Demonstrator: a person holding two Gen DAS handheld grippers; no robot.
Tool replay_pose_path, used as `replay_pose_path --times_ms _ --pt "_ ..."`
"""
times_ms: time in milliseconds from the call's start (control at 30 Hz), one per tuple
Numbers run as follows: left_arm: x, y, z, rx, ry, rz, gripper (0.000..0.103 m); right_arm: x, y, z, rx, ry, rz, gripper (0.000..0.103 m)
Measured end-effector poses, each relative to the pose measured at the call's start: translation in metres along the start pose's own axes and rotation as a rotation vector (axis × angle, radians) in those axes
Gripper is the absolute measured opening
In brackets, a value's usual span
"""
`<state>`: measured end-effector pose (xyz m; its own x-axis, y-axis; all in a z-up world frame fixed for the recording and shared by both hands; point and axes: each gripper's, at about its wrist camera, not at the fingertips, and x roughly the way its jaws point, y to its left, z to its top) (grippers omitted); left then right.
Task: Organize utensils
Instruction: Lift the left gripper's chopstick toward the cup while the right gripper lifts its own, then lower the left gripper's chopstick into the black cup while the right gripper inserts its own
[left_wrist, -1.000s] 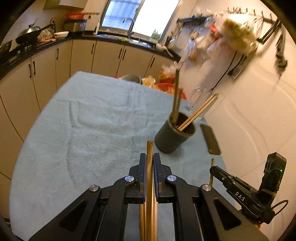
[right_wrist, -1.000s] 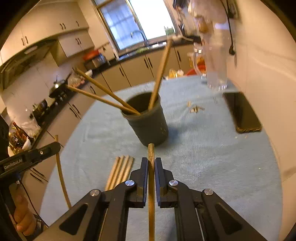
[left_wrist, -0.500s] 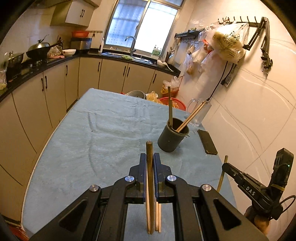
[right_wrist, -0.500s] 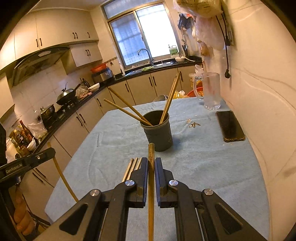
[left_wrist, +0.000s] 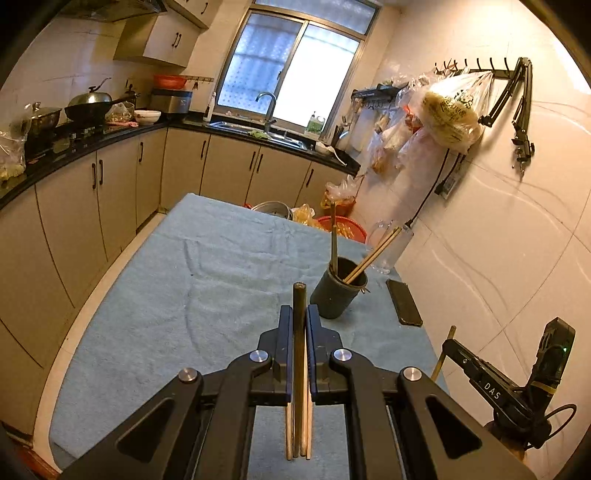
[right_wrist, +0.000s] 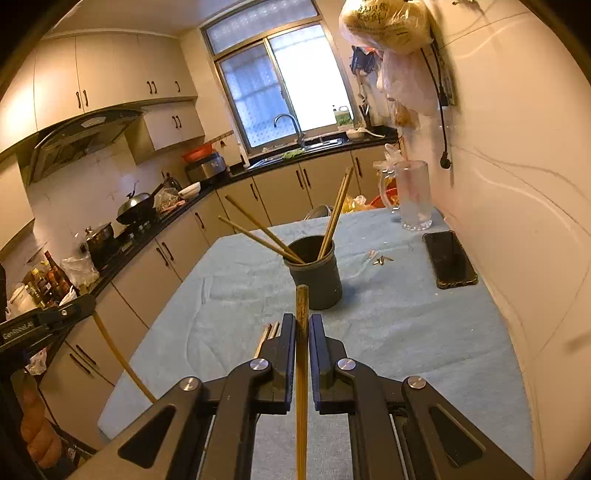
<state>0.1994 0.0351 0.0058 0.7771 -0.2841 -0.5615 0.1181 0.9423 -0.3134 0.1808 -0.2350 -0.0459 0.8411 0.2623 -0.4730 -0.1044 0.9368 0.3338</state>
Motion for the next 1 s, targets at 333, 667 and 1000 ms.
replay_pose_path --times_ms 333,667,1000 --pt "-0.007 -0.011 0.015 0.023 -0.043 -0.005 0.007 -0.014 -0.008 0.015 0.026 -0.075 0.010 0.008" --pt "0.006 -0.031 0.033 0.068 -0.067 -0.019 0.007 -0.013 -0.016 0.035 0.043 -0.131 0.017 0.008" --pt "0.025 -0.047 0.052 0.105 -0.080 -0.034 0.007 -0.005 -0.019 0.054 0.036 -0.158 0.021 0.008"
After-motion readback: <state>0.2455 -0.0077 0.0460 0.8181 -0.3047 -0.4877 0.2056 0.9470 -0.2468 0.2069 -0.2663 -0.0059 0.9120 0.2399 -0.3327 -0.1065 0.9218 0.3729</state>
